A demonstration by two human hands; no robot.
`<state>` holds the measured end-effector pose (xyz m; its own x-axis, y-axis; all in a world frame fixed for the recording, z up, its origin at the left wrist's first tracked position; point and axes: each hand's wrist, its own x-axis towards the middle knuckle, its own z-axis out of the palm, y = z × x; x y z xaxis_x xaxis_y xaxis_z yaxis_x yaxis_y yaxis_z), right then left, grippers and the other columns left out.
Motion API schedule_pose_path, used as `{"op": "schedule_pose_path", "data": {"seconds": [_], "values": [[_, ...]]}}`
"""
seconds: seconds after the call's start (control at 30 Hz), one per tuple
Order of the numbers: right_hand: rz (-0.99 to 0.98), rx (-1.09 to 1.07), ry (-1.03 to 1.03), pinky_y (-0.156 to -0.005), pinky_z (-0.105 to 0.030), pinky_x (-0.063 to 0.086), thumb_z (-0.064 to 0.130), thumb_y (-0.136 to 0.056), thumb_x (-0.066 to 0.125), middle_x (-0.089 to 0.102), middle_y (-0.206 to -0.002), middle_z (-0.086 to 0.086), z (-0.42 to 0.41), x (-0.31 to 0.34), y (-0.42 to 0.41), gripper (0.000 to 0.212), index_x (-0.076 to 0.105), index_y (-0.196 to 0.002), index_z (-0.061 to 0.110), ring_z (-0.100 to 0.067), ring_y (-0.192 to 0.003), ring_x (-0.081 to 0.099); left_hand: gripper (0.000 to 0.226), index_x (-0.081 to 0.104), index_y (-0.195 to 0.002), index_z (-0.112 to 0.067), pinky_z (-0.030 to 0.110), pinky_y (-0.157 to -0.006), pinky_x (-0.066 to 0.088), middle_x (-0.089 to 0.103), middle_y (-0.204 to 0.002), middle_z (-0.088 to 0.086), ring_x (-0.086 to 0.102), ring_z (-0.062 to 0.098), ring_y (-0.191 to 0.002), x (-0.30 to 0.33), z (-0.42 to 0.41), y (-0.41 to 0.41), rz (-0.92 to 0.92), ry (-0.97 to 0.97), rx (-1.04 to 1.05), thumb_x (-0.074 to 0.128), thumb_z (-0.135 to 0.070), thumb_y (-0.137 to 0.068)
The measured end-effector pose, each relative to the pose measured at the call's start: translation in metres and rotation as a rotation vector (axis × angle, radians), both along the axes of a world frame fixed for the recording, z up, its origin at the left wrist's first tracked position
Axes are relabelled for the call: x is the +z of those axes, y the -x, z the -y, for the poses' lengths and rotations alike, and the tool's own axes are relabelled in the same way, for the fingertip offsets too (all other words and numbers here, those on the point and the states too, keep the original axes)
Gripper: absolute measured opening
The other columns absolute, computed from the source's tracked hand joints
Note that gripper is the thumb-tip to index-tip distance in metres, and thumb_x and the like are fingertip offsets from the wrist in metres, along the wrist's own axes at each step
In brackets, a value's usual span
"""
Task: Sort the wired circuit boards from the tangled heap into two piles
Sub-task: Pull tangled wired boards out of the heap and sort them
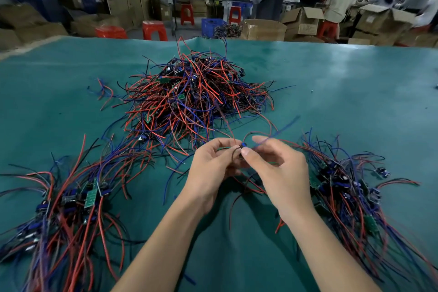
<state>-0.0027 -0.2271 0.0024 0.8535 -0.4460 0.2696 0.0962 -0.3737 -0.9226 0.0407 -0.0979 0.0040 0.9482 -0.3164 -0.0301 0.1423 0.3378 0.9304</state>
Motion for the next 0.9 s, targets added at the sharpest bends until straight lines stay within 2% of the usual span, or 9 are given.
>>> {"op": "schedule_pose_path", "data": {"seconds": [0.07, 0.17, 0.23, 0.3, 0.4, 0.5, 0.57, 0.8, 0.9], "values": [[-0.005, 0.057, -0.052, -0.091, -0.047, 0.059, 0.040, -0.075, 0.081, 0.079, -0.087, 0.013, 0.000, 0.000, -0.001, 0.027, 0.082, -0.098, 0.025, -0.010, -0.086, 0.076, 0.010, 0.066, -0.096, -0.007, 0.019, -0.054, 0.049, 0.070, -0.080, 0.009, 0.065, 0.013, -0.065, -0.001, 0.001, 0.001, 0.037, -0.029, -0.005, 0.059, -0.001, -0.093], [0.031, 0.109, -0.152, -0.093, -0.047, 0.060, 0.037, -0.075, 0.079, 0.080, -0.092, 0.011, 0.003, -0.002, -0.002, 0.019, 0.083, -0.092, 0.030, -0.010, -0.092, 0.076, 0.012, 0.069, -0.096, -0.006, 0.019, -0.056, 0.049, 0.072, -0.079, 0.009, 0.067, 0.014, -0.065, -0.001, 0.000, 0.001, 0.062, -0.072, -0.015, 0.059, 0.000, -0.092], [0.059, 0.099, -0.177, -0.090, -0.047, 0.060, 0.034, -0.077, 0.078, 0.081, -0.091, 0.007, 0.006, -0.006, -0.003, 0.015, 0.084, -0.089, 0.027, -0.014, -0.090, 0.077, 0.012, 0.070, -0.095, -0.006, 0.019, -0.057, 0.049, 0.073, -0.079, 0.008, 0.068, 0.013, -0.066, -0.001, 0.001, 0.002, 0.067, -0.091, -0.029, 0.061, -0.001, -0.092], [0.089, 0.091, -0.220, -0.077, -0.043, 0.061, 0.029, -0.080, 0.077, 0.080, -0.086, 0.002, 0.008, -0.008, -0.004, 0.010, 0.083, -0.085, 0.023, -0.017, -0.082, 0.076, 0.018, 0.071, -0.085, -0.011, 0.019, -0.057, 0.048, 0.074, -0.083, 0.007, 0.069, 0.013, -0.066, -0.002, 0.002, 0.002, 0.068, -0.100, -0.029, 0.060, 0.001, -0.091], [0.129, 0.084, -0.213, -0.059, -0.026, 0.056, 0.018, -0.086, 0.075, 0.078, -0.078, -0.002, 0.010, -0.007, -0.005, 0.010, 0.081, -0.078, 0.018, -0.017, -0.069, 0.073, 0.029, 0.065, -0.068, -0.015, 0.022, -0.058, 0.047, 0.075, -0.091, 0.005, 0.070, 0.016, -0.066, -0.001, 0.003, 0.002, 0.050, -0.079, -0.027, 0.059, 0.005, -0.088], [0.153, 0.078, -0.199, -0.057, -0.026, 0.058, 0.005, -0.088, 0.075, 0.076, -0.074, -0.003, 0.014, -0.006, -0.007, 0.019, 0.079, -0.073, 0.016, -0.020, -0.064, 0.074, 0.007, 0.064, -0.082, 0.004, 0.022, -0.059, 0.047, 0.074, -0.092, 0.009, 0.071, 0.015, -0.065, -0.001, 0.004, 0.003, 0.031, -0.058, -0.037, 0.060, 0.006, -0.087], [0.176, 0.044, -0.229, -0.056, -0.026, 0.058, 0.000, -0.087, 0.076, 0.075, -0.071, -0.004, 0.018, -0.003, -0.008, 0.023, 0.076, -0.068, 0.013, -0.020, -0.060, 0.073, 0.010, 0.063, -0.095, 0.011, 0.021, -0.059, 0.049, 0.073, -0.100, 0.019, 0.071, 0.016, -0.066, 0.000, 0.004, 0.003, 0.012, -0.052, -0.022, 0.060, 0.005, -0.087], [0.319, -0.179, -0.517, -0.062, -0.022, 0.058, -0.003, -0.091, 0.072, 0.070, -0.062, 0.002, 0.045, 0.015, -0.004, 0.018, 0.070, -0.076, 0.007, -0.010, -0.057, 0.066, 0.012, 0.067, -0.089, -0.005, 0.018, -0.058, 0.052, 0.075, -0.091, 0.020, 0.071, 0.016, -0.067, 0.002, 0.004, 0.005, -0.025, -0.007, -0.023, 0.060, 0.005, -0.086], [0.454, -0.375, -0.714, -0.068, -0.024, 0.058, 0.006, -0.098, 0.067, 0.071, -0.070, -0.003, 0.061, 0.024, 0.000, 0.016, 0.065, -0.083, 0.012, -0.012, -0.062, 0.067, 0.010, 0.067, -0.091, -0.007, 0.019, -0.060, 0.054, 0.076, -0.090, 0.017, 0.073, 0.017, -0.073, 0.004, 0.003, 0.007, -0.049, 0.050, -0.023, 0.062, 0.002, -0.089]]}}
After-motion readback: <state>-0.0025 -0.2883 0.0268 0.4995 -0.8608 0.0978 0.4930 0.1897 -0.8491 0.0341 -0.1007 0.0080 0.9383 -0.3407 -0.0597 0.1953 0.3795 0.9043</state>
